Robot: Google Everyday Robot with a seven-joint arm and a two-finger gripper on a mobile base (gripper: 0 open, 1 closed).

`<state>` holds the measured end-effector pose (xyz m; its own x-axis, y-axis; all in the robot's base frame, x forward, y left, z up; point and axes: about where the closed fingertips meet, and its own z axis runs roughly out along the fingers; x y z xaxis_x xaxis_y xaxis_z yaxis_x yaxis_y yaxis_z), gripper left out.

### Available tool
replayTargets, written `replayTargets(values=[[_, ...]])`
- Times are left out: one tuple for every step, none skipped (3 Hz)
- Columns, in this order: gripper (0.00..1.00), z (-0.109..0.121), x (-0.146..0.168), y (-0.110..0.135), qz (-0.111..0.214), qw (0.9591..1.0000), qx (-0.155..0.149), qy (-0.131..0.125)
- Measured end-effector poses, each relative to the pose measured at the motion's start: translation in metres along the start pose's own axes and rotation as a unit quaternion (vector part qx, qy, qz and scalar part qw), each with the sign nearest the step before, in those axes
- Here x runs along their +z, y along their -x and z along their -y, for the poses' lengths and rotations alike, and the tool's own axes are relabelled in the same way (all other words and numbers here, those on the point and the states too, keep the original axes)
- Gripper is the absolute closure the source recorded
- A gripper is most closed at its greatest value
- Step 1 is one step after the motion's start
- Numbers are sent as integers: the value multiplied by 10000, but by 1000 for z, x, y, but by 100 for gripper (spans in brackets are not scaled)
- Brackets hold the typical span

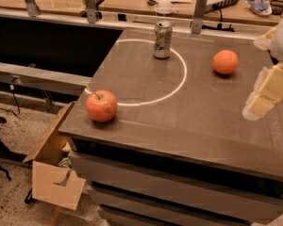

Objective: Move 7up can near apple

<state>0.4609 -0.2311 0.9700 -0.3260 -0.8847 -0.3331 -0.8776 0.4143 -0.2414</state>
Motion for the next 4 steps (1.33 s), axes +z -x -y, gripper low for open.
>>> replayTargets(values=[[0, 40, 14, -12, 631, 9938, 799, -442], [0, 82, 30, -22, 1269, 9793, 1335, -844], [0, 152, 49, 4, 2035, 9588, 1475, -1321], [0, 186, 62, 28, 2400, 9478, 1598, -1360]])
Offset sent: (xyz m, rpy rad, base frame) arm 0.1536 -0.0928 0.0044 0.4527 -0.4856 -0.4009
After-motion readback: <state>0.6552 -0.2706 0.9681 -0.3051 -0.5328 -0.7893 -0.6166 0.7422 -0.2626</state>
